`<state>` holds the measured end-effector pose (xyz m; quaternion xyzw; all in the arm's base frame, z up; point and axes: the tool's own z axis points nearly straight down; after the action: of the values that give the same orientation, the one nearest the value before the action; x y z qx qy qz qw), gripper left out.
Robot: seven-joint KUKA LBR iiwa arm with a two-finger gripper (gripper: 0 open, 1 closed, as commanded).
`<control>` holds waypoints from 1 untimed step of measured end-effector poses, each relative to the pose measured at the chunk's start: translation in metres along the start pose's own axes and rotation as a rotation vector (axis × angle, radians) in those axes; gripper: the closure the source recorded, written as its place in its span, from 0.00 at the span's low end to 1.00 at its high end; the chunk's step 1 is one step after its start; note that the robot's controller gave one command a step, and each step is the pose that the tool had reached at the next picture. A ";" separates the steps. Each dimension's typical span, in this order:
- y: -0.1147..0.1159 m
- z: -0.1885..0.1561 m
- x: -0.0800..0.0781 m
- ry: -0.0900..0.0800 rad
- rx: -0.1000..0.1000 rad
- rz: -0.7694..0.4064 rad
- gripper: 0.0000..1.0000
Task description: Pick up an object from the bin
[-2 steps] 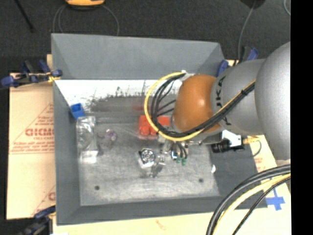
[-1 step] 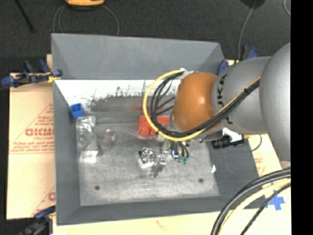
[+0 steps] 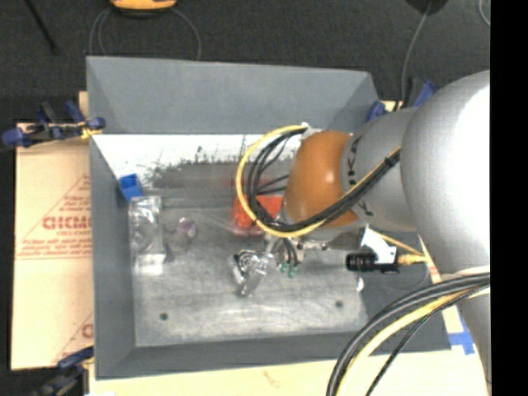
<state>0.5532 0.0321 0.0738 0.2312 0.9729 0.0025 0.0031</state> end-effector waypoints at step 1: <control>0.011 -0.001 0.008 -0.006 0.000 0.187 0.00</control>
Offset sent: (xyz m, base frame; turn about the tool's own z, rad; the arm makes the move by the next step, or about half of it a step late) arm -0.0073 0.0146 -0.0038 0.1907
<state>0.5505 0.0456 0.0747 0.3212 0.9470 0.0021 0.0058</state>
